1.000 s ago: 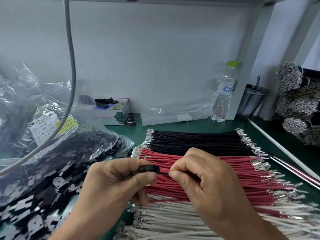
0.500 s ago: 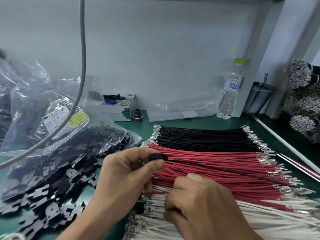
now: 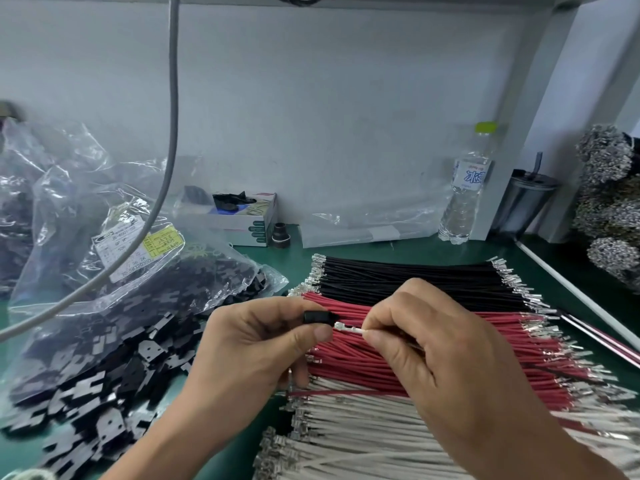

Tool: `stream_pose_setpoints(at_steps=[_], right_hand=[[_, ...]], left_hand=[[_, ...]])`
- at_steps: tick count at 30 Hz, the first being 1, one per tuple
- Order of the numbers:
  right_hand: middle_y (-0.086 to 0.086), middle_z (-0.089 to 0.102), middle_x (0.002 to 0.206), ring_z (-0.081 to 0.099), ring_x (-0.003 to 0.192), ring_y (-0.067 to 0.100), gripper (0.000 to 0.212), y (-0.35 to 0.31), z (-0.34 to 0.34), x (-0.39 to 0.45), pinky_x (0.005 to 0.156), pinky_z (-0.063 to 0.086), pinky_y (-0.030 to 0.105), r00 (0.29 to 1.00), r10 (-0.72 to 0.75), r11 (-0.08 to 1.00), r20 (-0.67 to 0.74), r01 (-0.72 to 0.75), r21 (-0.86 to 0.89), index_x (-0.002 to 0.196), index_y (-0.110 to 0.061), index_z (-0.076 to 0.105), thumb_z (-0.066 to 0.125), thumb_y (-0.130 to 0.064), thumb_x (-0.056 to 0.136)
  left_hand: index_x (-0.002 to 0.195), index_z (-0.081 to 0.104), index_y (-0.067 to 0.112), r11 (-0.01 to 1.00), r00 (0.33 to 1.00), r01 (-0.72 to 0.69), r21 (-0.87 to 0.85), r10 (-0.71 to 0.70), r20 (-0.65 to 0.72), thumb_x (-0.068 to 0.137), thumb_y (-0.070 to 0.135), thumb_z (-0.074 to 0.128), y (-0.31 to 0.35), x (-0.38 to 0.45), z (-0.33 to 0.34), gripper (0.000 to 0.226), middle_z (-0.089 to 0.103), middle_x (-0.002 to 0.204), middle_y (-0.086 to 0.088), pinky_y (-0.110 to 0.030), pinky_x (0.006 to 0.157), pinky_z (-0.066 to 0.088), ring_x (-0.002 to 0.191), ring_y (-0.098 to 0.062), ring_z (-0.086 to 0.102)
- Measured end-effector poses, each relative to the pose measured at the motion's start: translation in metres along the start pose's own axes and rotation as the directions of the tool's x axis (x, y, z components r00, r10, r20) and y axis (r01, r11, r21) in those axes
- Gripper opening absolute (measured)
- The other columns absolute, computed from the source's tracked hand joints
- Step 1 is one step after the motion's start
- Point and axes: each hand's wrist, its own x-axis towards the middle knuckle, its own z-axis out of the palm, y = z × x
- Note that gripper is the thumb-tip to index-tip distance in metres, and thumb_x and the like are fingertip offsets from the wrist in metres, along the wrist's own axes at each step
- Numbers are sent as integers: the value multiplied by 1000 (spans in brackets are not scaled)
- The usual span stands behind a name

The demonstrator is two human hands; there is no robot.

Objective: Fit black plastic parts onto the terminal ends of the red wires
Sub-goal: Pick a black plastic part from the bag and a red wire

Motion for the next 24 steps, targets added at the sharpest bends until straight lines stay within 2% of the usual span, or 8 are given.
stream_pose_setpoints(at_steps=[6,11,12,14,16,17,21,24], right_hand=[[-12,57,83,55,65,8,25,4,16,-3,47,48,29,995,-27,994,-96,17,-105,84,-24,67,50,-38,95],[-16,62,83,63,80,7,10,9,16,-1,64,47,18,991,103,961,-88,-77,265,84,-29,73,65,-34,89],[-16,62,82,63,78,8,10,9,16,-1,63,47,18,993,74,968,-88,-51,244,84,-28,72,65,-33,89],[-13,60,82,59,70,9,10,7,19,-2,57,49,27,993,-52,997,-103,58,49,85,-23,71,65,-28,92],[-5,58,81,56,65,15,6,5,24,-6,49,49,35,982,-165,980,-91,153,-129,85,-18,69,69,-18,90],[-4,58,81,56,65,17,6,6,26,-7,49,49,36,976,-195,972,-93,181,-149,85,-17,69,69,-16,91],[-15,58,88,58,74,7,21,14,14,-9,57,50,29,994,-72,993,-87,80,89,93,-24,71,55,-37,97],[-17,57,83,56,71,5,27,15,9,-10,56,49,27,997,-29,997,-78,35,75,86,-26,69,50,-42,96]], left_hand=[[87,83,14,999,998,40,12,-40,50,66,22,85,4,-1,0,23,66,54,-16,-22,42,45,41,-18,58],[88,83,15,999,995,22,30,-25,92,68,22,85,8,-2,0,21,69,57,-12,-24,44,47,43,-18,59],[88,83,15,999,996,13,45,-17,91,68,22,85,8,-2,-1,21,69,57,-11,-24,44,47,43,-18,59],[88,84,15,997,994,-9,82,0,114,68,20,85,9,-4,-1,20,71,59,-11,-22,44,46,44,-18,61],[87,84,16,992,989,-22,121,5,146,69,18,84,10,-6,2,18,72,61,-10,-18,44,45,43,-17,62],[86,84,17,991,989,-26,135,5,151,69,18,84,10,-7,3,17,72,61,-10,-17,44,45,43,-16,62],[90,84,16,992,991,-11,126,-6,132,72,24,92,11,-4,-1,21,72,65,-16,-21,43,44,45,-23,64],[92,83,16,996,992,11,94,-23,126,71,34,89,11,-4,-3,29,73,69,-17,-24,43,46,47,-23,64]])
